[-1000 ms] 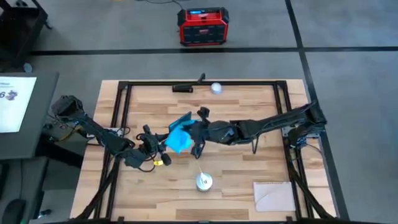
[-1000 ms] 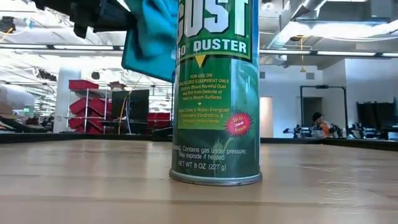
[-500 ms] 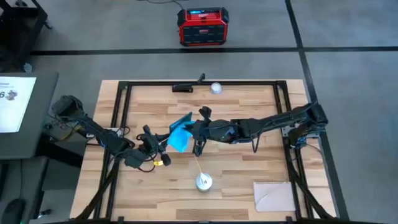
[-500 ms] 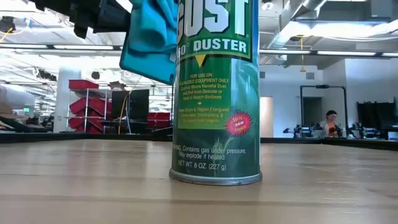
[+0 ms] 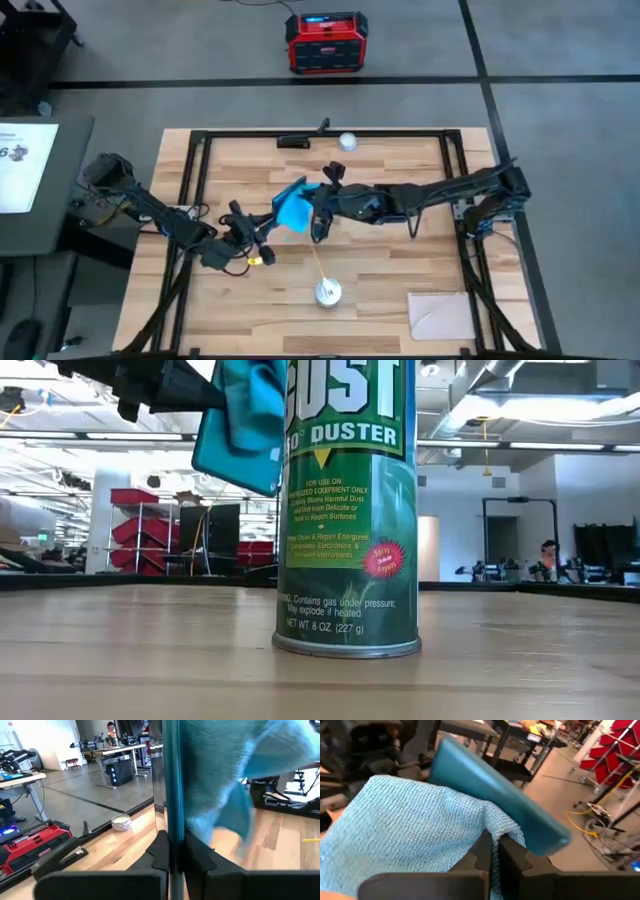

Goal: Apply microfiber cloth
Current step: Wipe the back of the black tablet using the blue microfiber cloth

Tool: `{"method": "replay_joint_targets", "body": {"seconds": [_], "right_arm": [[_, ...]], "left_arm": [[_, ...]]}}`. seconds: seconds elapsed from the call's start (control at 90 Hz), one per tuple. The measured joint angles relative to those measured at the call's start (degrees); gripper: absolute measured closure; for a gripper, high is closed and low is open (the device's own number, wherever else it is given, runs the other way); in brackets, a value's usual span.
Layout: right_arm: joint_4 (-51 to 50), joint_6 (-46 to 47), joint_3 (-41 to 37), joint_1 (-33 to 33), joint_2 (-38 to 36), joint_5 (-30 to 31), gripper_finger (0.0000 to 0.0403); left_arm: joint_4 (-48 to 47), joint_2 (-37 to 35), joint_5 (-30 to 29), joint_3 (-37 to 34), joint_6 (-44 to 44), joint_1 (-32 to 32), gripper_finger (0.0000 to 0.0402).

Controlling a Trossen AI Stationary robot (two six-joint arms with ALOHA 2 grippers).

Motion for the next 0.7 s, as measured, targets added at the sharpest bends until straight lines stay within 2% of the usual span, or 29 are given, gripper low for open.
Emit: {"method": "replay_joint_targets", "body": {"seconds": [0.322,0.7], "right_arm": [[-1.92,0.48,0.00,0.01,-2.26,1.80,0.0403],[4.32,0.44,0.02,1.63,-0.66,-3.21,0.0403]], "left_arm": [[-0.07,-0.02,0.63,0.00,-0.03,-0.05,0.0397],[-0.13,0.00,0.54,-0.02,0.68,-0.13,0.0397]]}}
